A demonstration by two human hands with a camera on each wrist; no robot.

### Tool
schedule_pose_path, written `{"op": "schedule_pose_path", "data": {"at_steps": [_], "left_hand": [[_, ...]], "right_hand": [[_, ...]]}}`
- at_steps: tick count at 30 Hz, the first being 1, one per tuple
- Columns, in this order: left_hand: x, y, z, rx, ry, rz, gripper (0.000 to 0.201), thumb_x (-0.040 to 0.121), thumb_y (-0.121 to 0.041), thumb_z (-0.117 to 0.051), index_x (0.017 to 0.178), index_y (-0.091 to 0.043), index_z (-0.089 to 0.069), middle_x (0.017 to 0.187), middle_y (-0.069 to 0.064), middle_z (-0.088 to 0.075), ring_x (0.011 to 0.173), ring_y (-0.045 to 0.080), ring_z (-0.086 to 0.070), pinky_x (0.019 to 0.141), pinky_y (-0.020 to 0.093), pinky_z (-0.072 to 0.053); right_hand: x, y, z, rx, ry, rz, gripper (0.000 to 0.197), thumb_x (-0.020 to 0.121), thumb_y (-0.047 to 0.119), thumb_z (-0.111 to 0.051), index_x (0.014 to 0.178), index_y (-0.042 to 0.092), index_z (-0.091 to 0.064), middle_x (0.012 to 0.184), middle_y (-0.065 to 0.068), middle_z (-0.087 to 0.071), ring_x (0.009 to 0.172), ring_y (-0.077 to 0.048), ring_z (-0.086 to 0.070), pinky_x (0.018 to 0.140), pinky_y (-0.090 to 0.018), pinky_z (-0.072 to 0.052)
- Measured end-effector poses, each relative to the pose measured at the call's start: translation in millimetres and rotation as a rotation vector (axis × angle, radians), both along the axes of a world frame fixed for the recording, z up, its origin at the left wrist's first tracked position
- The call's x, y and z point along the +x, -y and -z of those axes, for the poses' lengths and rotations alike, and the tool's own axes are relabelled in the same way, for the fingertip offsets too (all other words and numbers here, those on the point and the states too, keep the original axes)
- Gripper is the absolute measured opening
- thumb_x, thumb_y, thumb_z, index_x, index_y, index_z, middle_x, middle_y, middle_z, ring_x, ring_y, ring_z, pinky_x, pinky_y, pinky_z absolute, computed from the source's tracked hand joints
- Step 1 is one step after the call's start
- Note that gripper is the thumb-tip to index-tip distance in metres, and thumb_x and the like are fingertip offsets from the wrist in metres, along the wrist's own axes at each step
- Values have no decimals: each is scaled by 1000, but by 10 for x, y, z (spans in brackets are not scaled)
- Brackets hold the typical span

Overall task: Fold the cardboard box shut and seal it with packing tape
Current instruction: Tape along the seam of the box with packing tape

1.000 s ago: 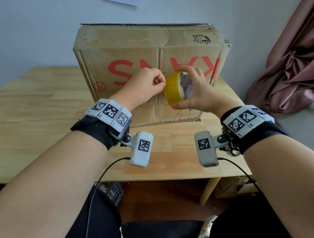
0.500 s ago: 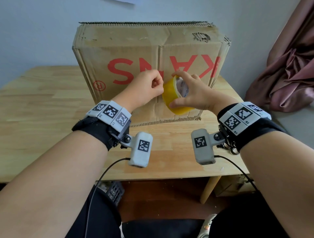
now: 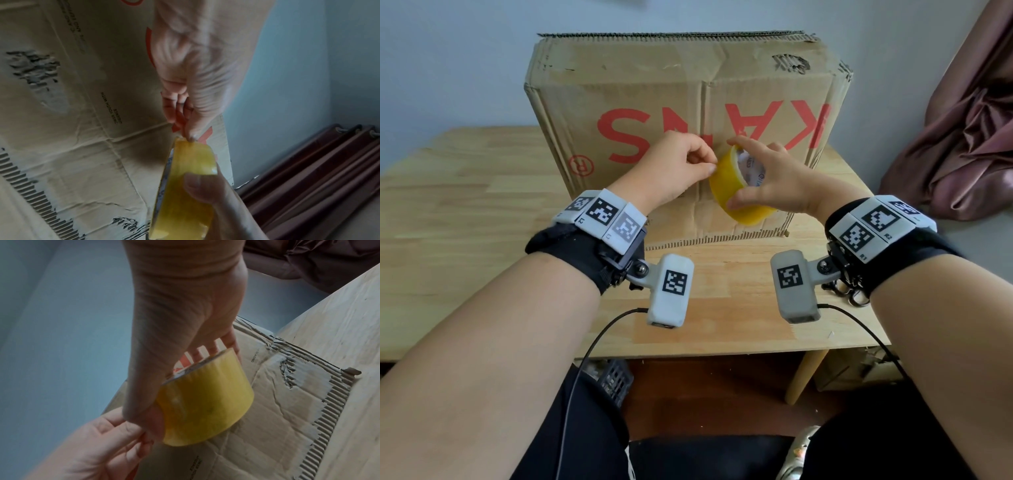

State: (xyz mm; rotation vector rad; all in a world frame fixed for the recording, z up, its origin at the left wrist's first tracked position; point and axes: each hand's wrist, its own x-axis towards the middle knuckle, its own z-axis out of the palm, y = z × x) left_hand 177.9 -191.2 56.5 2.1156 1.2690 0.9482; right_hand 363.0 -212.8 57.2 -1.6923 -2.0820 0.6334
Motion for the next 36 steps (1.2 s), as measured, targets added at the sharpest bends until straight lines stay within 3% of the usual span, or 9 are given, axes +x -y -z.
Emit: {"op": "schedule_pose_path", "data": {"at_steps": [2, 6, 11, 14, 17, 23, 27, 30, 36], "left_hand": [[17, -6, -18, 62, -63, -23, 5, 89, -13, -62, 89, -12, -67, 74, -15, -54, 66, -1, -49, 64, 8, -39], [44, -21, -55, 157, -87, -59, 6, 90, -13, -58, 87, -14, -63, 74, -13, -53, 65, 1, -47, 65, 16, -40], [40, 9, -105, 245, -55, -32, 7, 90, -13, -56, 85, -17, -58, 87, -5, -58, 74, 4, -51, 70, 11, -40], [57, 21, -185, 261, -21, 15, 7, 90, -9, -53, 86, -14, -53, 93, 0, -59, 76, 9, -63, 77, 27, -50], [56, 18, -316, 302, -25, -7, 8, 90, -9, -52, 84, -14, -51, 96, 0, -55, 77, 15, -65, 79, 38, -52], [8, 123, -719, 489, -98, -63, 4, 91, -10, -49, 90, -10, -53, 93, -3, -50, 82, 15, -51, 79, 34, -44], [-38, 151, -1050, 606, -174, -102, 10, 95, -11, -45, 98, -5, -52, 105, 7, -51, 80, 23, -52, 71, 37, -41], [-142, 104, -1322, 645, -198, -153, 10, 98, -11, -41, 99, -5, -49, 106, 7, -47, 78, 29, -54, 68, 39, -40], [-485, -131, -1667, 595, 18, -284, 7, 98, -10, -39, 95, -10, -46, 99, -2, -40, 82, 23, -53, 77, 41, -47]], "right_hand": [[-24, -5, 11, -48, -30, 12, 99, 69, 50, -76, 149, 40, -19, 132, -9, -34, 111, -29, -43, 87, -37, -45], [-87, 22, 42, -166, -234, 66, 106, 54, 66, -69, 146, 35, -27, 139, -5, -47, 121, -27, -49, 97, -48, -46], [-37, 80, -18, -344, -272, 37, 80, 57, 70, -60, 127, 33, -50, 120, -6, -59, 107, -27, -59, 93, -44, -48], [-25, 113, -83, -382, -380, -8, 61, 75, 59, -63, 128, 31, -52, 121, -2, -61, 108, -22, -61, 94, -40, -49], [-82, 124, -164, -190, -537, 5, 51, 87, 36, -64, 136, 33, -49, 122, 5, -58, 109, -13, -58, 90, -32, -49], [-319, 199, -474, 6, -952, 87, 6, 90, 21, -65, 94, 18, -63, 91, -9, -62, 82, -19, -62, 78, -39, -53], [-452, 140, -988, 120, -690, 188, 15, 91, 29, -62, 79, 20, -59, 68, 5, -54, 60, -7, -49, 53, -18, -38], [-552, -27, -1416, 253, -392, 156, 8, 91, 27, -61, 85, 21, -62, 75, 8, -55, 64, -5, -47, 45, -9, -34], [-880, -391, -1945, 351, -142, 9, 22, 93, 29, -57, 104, 13, -68, 96, 3, -59, 86, -13, -51, 58, -14, -36]]}}
